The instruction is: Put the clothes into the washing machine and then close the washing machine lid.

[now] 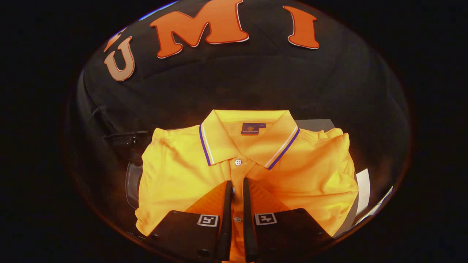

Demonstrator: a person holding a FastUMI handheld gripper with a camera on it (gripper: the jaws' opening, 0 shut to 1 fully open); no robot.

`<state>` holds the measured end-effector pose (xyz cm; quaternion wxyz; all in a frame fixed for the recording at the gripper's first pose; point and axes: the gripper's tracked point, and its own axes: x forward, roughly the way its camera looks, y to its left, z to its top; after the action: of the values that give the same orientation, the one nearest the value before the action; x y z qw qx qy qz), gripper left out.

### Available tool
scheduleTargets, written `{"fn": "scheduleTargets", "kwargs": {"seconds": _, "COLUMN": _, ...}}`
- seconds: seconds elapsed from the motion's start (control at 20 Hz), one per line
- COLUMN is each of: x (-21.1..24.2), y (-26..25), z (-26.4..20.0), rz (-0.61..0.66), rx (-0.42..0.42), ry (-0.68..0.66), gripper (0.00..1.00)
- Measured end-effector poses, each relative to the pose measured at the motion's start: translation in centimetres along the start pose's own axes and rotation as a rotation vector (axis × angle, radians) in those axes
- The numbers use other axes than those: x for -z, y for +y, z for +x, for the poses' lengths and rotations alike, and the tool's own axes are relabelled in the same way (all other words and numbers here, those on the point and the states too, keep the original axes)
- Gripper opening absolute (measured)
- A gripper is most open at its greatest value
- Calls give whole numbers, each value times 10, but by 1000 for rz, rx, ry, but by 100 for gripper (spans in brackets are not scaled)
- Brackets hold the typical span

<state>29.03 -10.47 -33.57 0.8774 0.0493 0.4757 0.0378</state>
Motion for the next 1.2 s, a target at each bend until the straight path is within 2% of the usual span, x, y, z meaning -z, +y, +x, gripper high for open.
{"fn": "scheduleTargets", "kwargs": {"seconds": 0.05, "x": 1, "y": 2, "z": 4, "rz": 25, "rx": -2, "ry": 3, "gripper": 23}}
{"fn": "scheduleTargets", "kwargs": {"seconds": 0.1, "x": -2, "y": 4, "z": 1, "rz": 46, "rx": 1, "ry": -5, "gripper": 12}}
{"fn": "scheduleTargets", "kwargs": {"seconds": 0.2, "x": 0, "y": 4, "z": 1, "rz": 39, "rx": -1, "ry": -17, "gripper": 12}}
{"fn": "scheduleTargets", "kwargs": {"seconds": 0.4, "x": -2, "y": 3, "z": 3, "rz": -69, "rx": -30, "ry": -129, "gripper": 11}}
{"fn": "scheduleTargets", "kwargs": {"seconds": 0.7, "x": -13, "y": 13, "z": -22, "rz": 80, "rx": -138, "ry": -228, "gripper": 9}}
{"fn": "scheduleTargets", "kwargs": {"seconds": 0.85, "x": -20, "y": 18, "z": -43, "rz": 98, "rx": -149, "ry": -296, "gripper": 8}}
{"fn": "scheduleTargets", "kwargs": {"seconds": 1.2, "x": -37, "y": 74, "z": -98, "rz": 126, "rx": -276, "ry": -395, "gripper": 8}}
